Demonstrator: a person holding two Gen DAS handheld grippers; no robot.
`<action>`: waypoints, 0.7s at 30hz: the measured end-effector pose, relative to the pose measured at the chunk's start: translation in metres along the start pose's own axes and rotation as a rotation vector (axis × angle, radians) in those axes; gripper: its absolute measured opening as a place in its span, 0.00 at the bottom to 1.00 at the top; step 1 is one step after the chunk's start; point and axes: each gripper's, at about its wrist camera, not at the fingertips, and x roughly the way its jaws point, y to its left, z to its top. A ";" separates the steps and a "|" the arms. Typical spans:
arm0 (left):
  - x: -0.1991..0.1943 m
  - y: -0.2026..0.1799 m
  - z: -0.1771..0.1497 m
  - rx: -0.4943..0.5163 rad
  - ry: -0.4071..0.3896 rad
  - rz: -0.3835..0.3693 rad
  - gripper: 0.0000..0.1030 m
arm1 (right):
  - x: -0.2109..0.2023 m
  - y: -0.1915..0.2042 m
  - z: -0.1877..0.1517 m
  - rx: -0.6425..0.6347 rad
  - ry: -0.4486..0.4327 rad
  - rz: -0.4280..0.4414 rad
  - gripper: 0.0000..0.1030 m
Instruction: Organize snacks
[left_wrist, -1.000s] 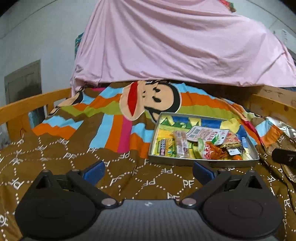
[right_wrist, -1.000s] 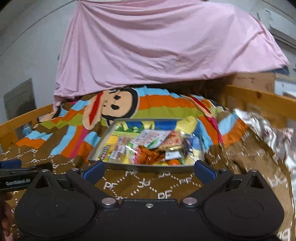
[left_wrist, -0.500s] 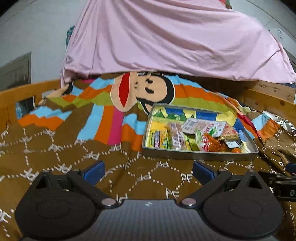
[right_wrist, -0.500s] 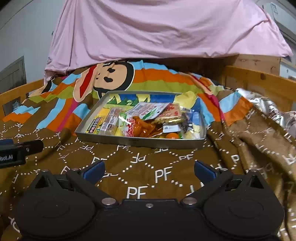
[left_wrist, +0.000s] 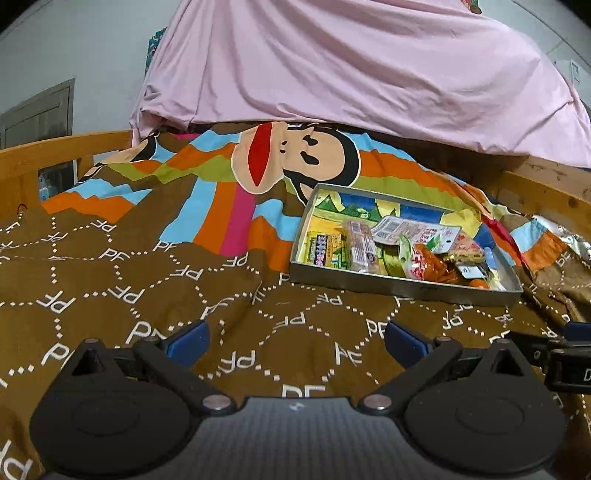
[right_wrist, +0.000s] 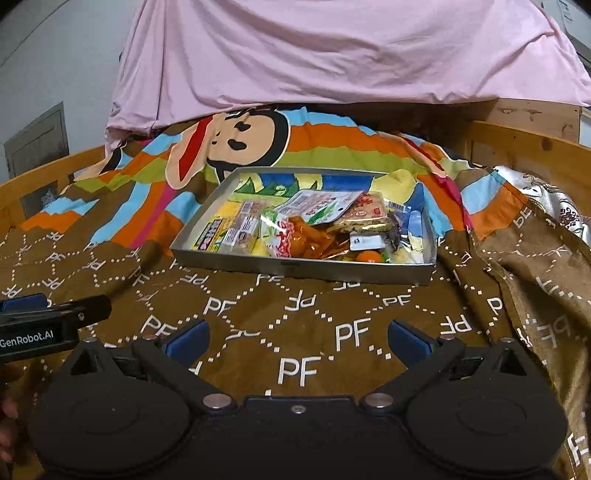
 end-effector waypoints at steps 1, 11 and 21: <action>-0.001 -0.001 -0.001 0.003 0.001 -0.002 1.00 | 0.000 0.000 -0.001 -0.004 0.003 0.002 0.99; -0.005 -0.005 -0.006 0.020 0.000 -0.005 1.00 | 0.000 -0.003 0.000 0.007 -0.007 -0.008 0.99; -0.002 -0.003 -0.006 0.008 0.009 -0.004 1.00 | 0.004 -0.003 0.000 0.008 0.007 -0.007 0.99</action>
